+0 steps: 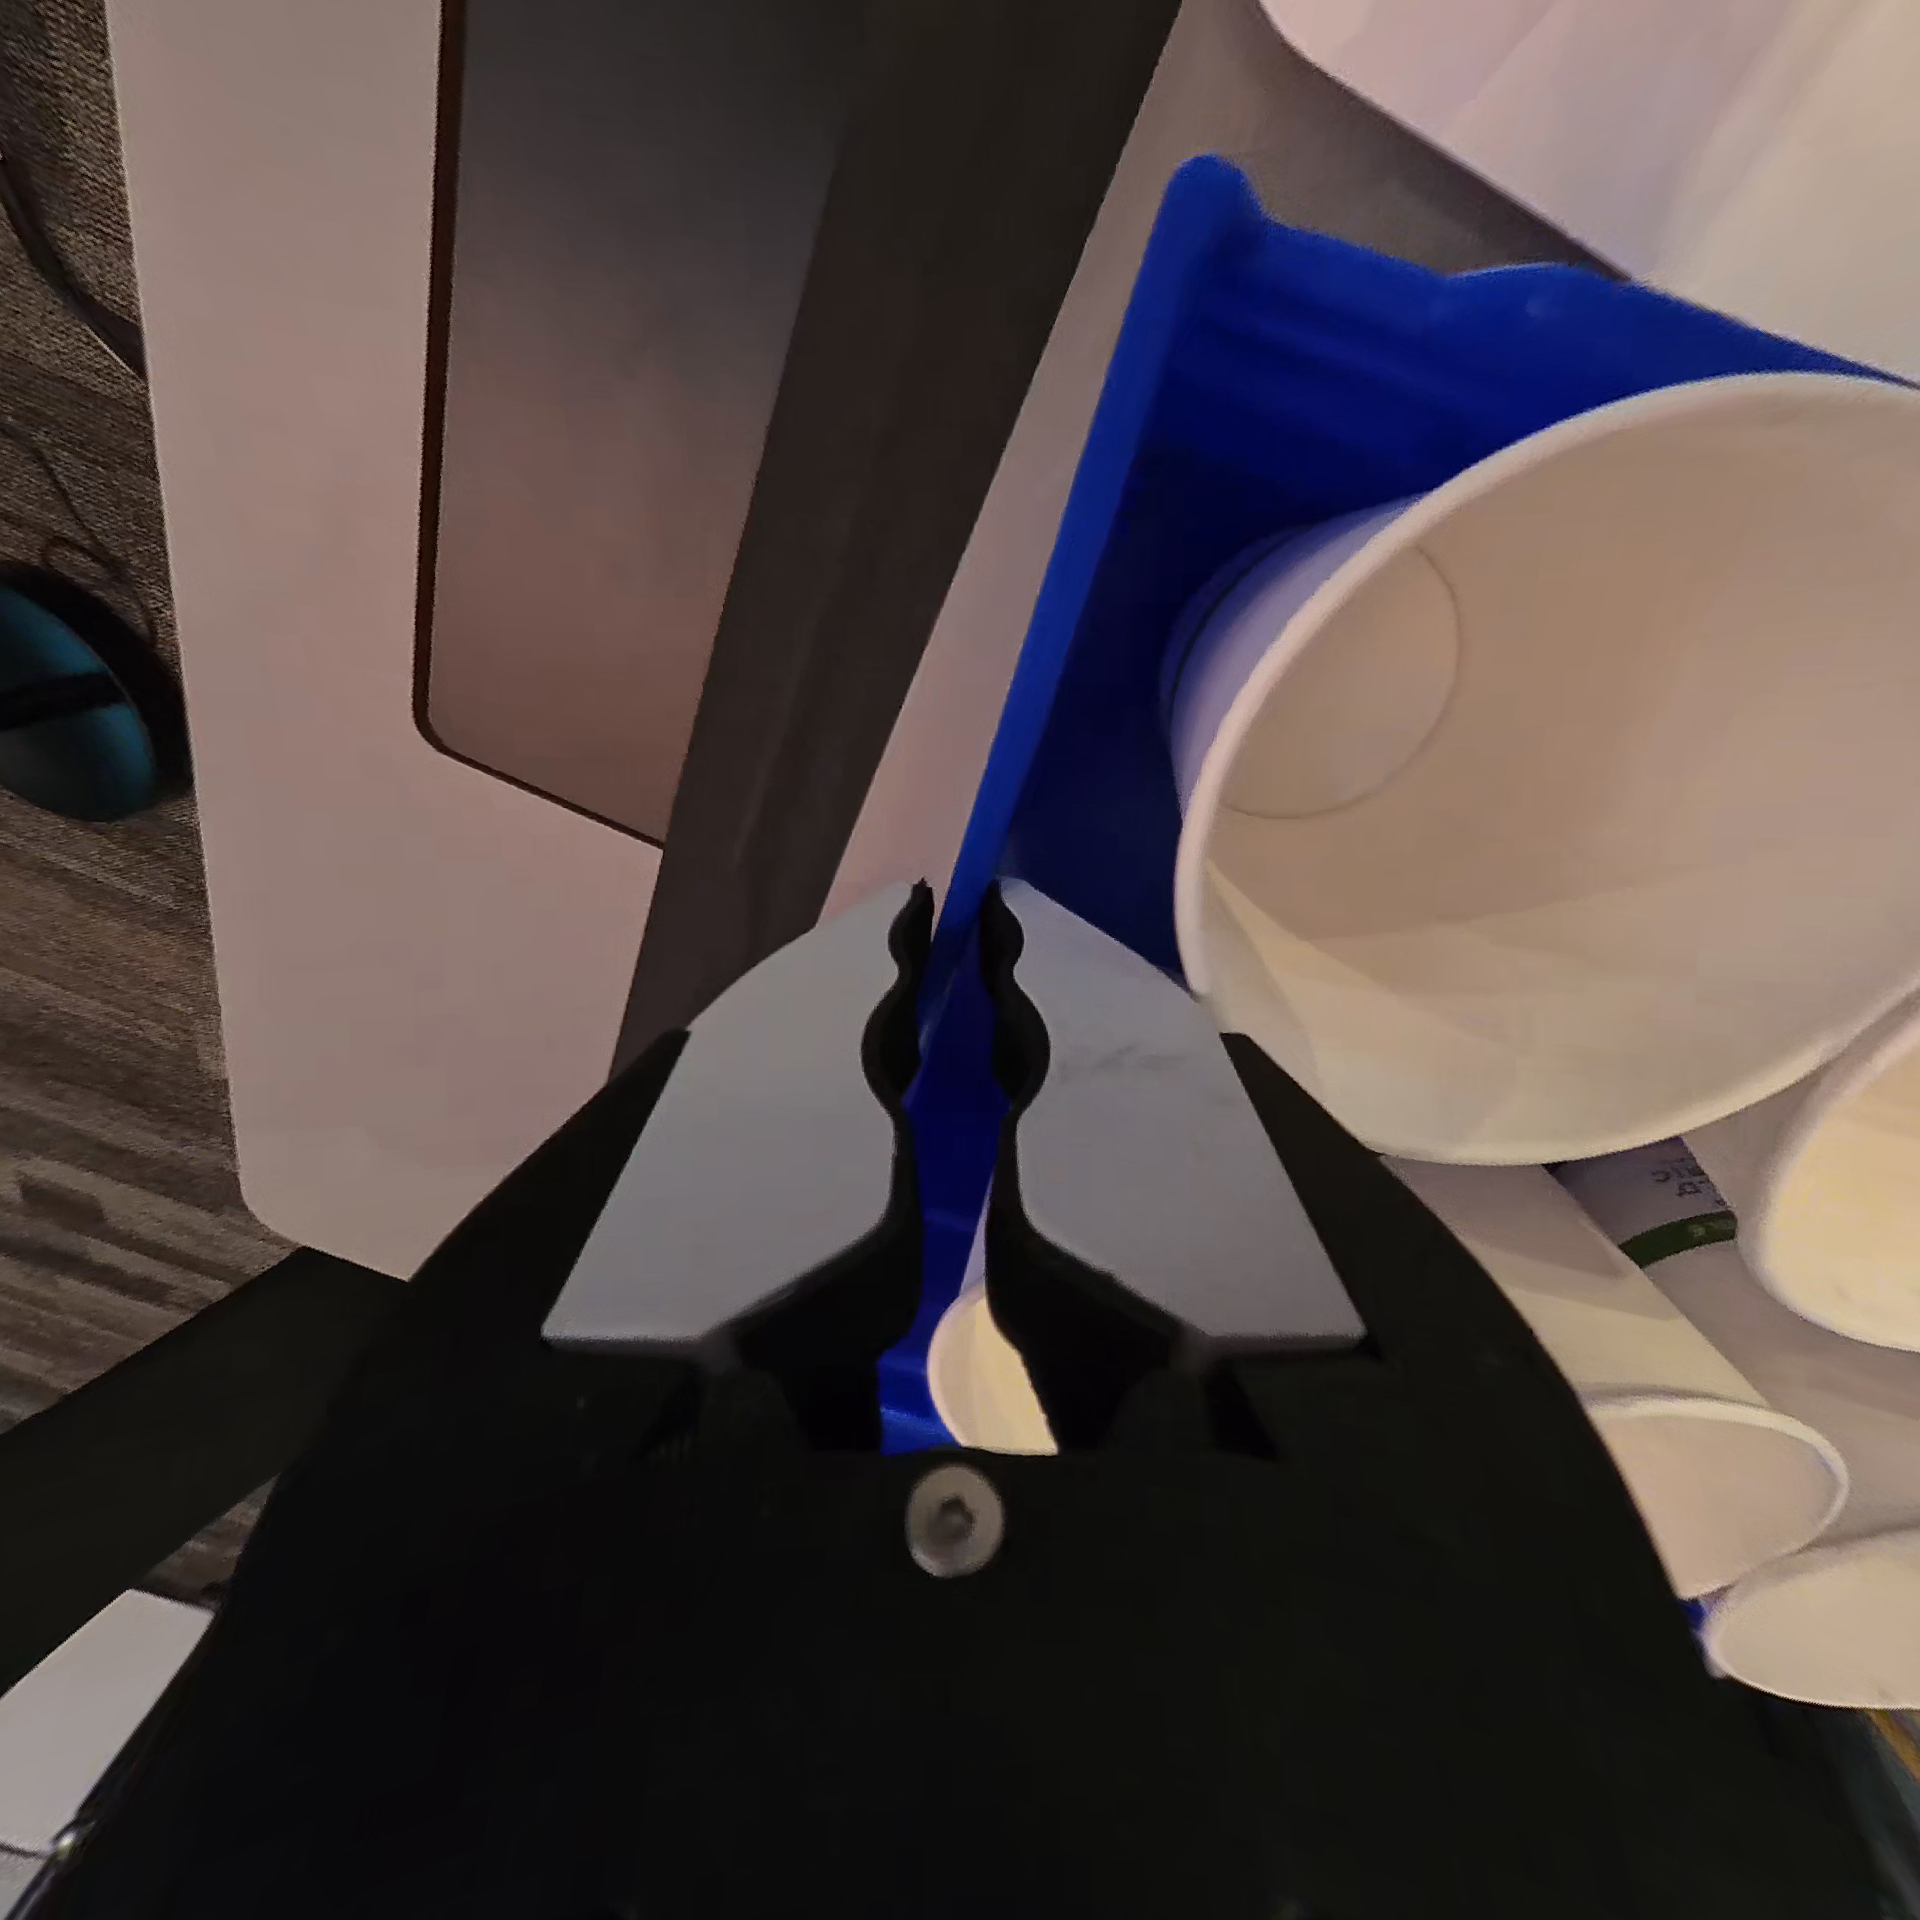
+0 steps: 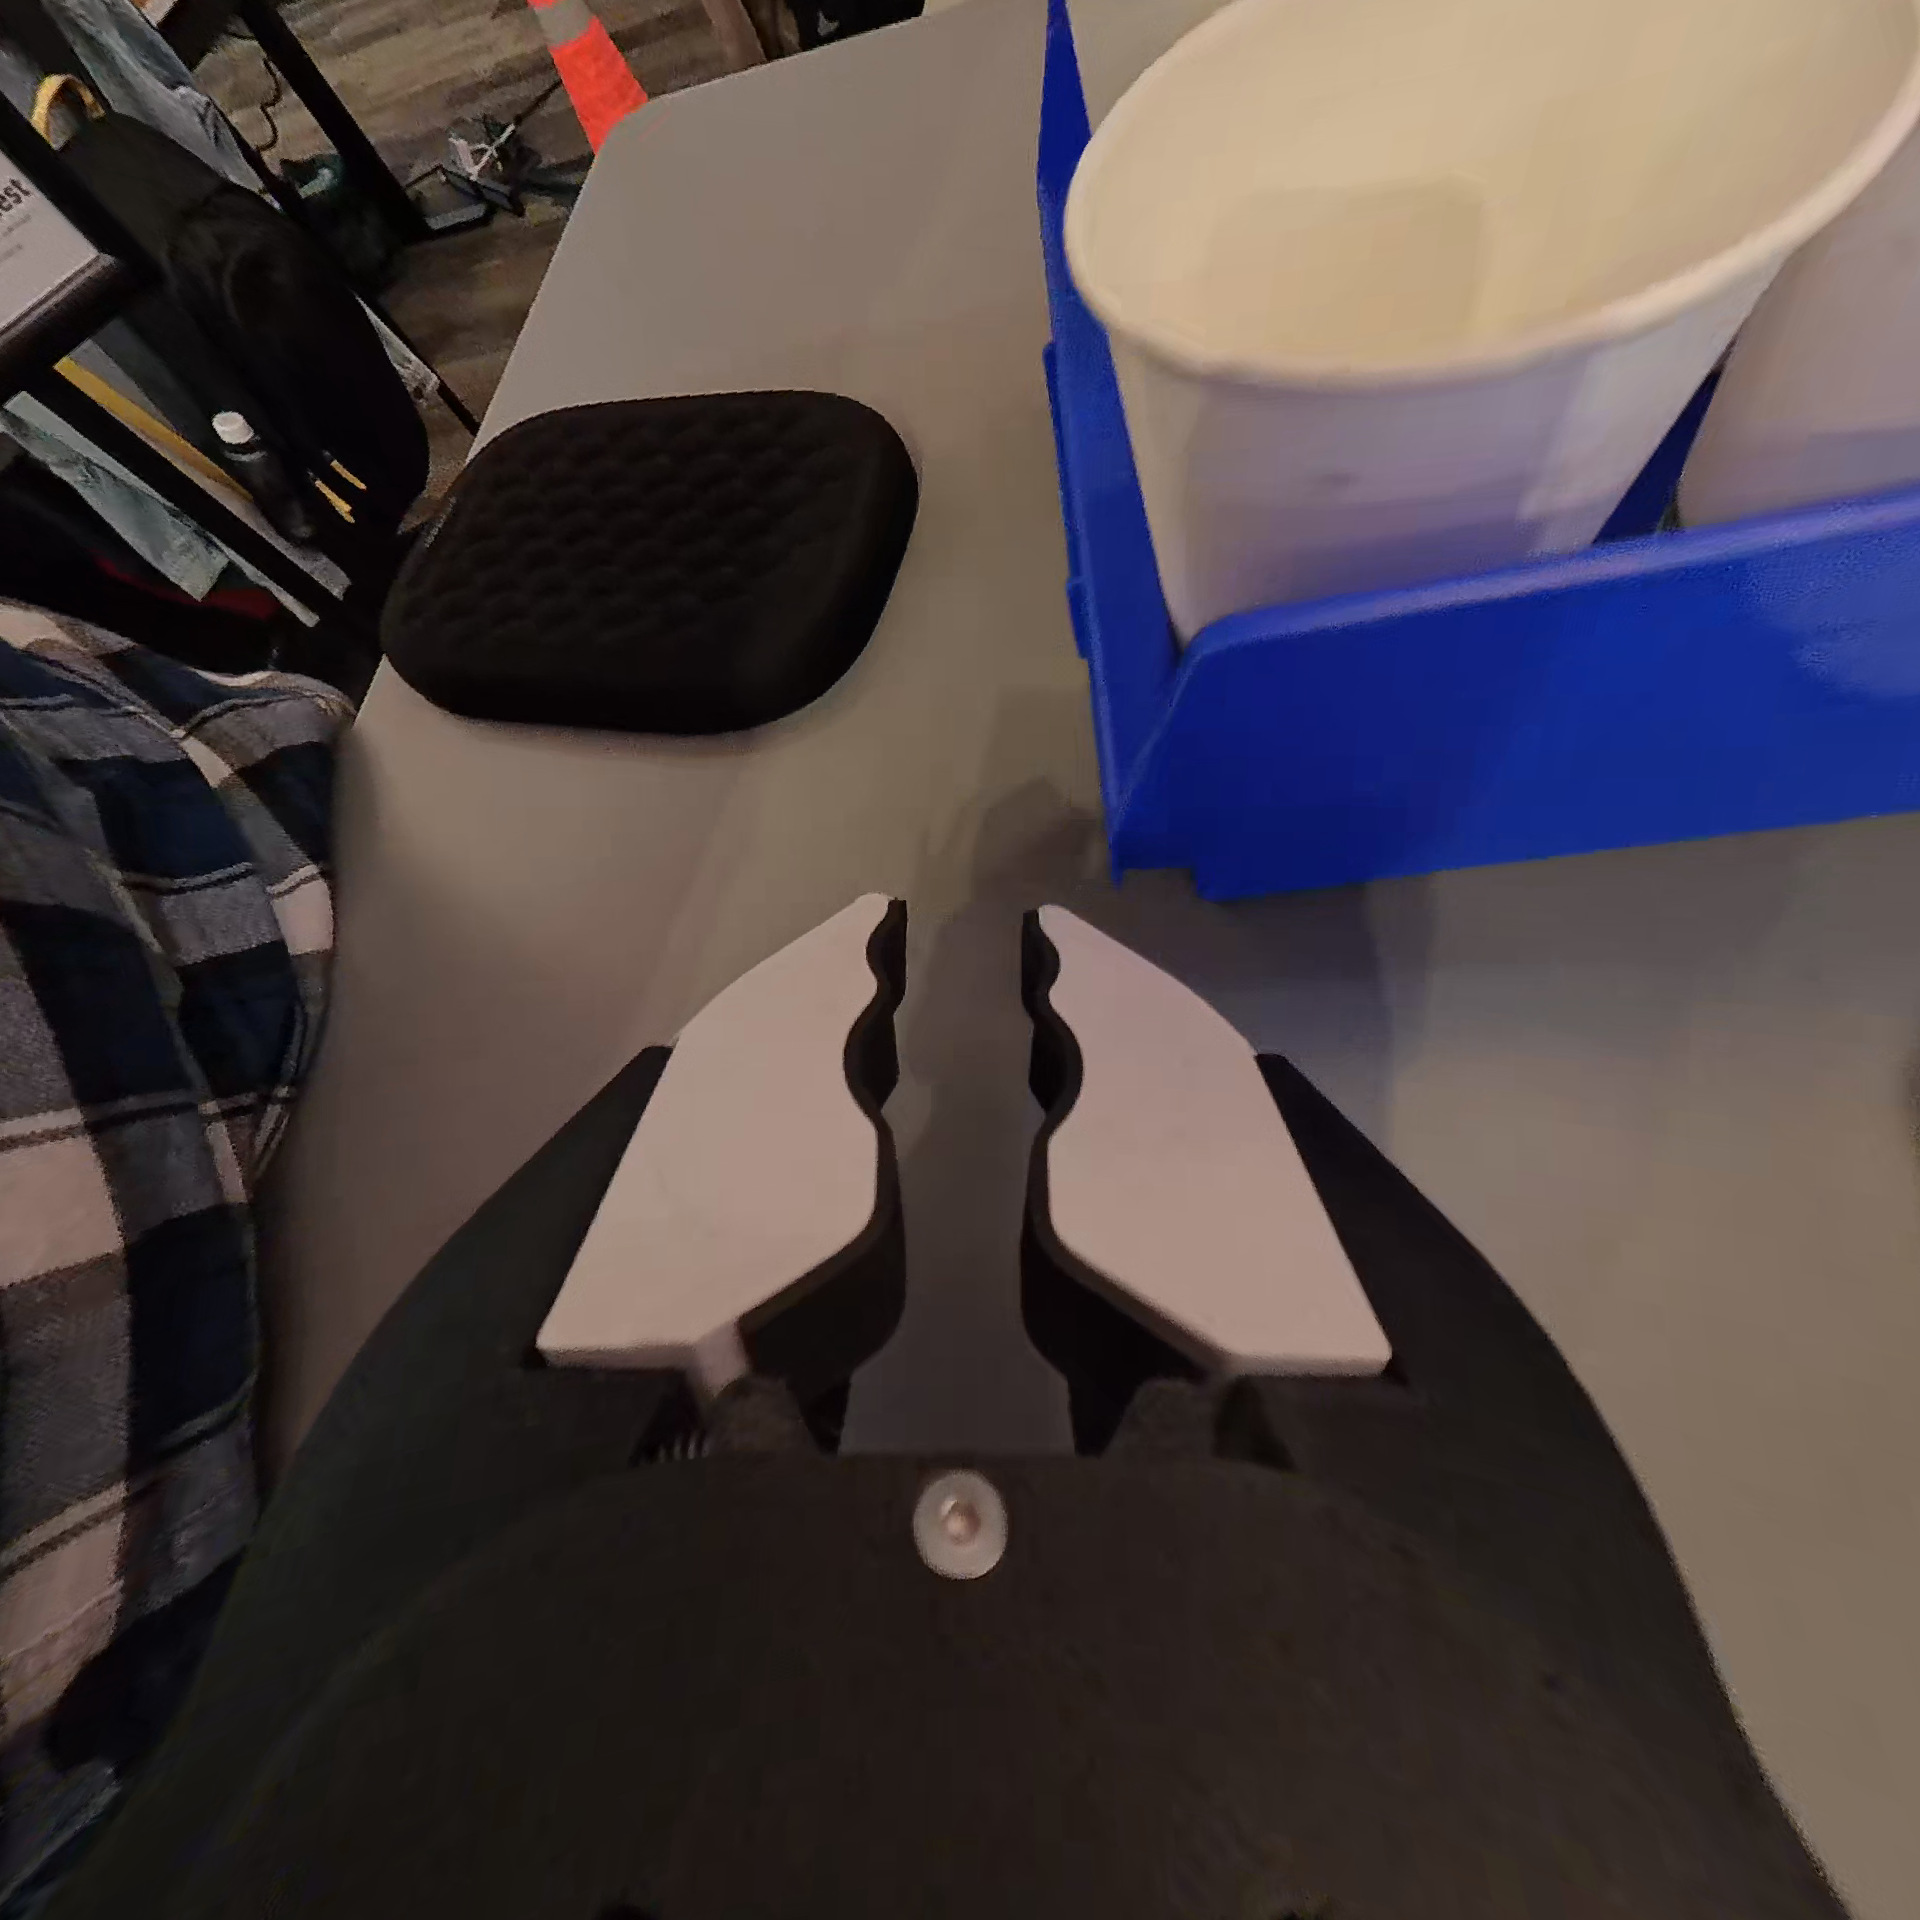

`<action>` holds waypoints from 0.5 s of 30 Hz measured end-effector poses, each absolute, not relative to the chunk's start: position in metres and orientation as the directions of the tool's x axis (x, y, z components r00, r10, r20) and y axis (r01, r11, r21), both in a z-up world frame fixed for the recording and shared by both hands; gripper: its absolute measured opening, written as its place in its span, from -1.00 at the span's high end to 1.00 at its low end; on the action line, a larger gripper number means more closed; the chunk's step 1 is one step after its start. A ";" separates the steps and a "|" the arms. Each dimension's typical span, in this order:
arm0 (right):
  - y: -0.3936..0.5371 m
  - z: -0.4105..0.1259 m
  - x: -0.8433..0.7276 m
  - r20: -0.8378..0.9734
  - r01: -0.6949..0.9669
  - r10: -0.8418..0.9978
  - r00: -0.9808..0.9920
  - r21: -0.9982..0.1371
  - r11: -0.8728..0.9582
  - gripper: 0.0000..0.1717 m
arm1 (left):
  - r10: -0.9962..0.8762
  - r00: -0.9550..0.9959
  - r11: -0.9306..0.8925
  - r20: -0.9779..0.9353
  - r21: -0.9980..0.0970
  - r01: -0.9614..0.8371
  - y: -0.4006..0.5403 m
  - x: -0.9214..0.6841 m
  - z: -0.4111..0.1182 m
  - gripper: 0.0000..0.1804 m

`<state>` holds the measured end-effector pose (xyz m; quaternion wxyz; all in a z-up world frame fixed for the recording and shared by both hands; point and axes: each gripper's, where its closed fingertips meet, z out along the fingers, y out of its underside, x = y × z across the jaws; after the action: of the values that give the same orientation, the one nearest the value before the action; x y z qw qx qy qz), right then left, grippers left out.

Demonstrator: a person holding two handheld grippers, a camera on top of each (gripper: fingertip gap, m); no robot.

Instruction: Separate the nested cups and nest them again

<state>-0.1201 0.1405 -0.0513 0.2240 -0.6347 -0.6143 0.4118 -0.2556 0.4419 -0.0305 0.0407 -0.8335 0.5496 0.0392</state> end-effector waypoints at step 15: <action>0.143 -0.063 -0.094 -0.296 0.586 0.954 -0.047 -0.782 -0.214 0.79 | -0.917 0.381 -0.381 -0.116 -0.027 -0.924 0.458 -0.253 -0.031 0.88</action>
<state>-0.0938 0.1426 -0.0635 0.2184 -0.6550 -0.5878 0.4217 -0.2528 0.4580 -0.0314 0.0435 -0.8299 0.5547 0.0408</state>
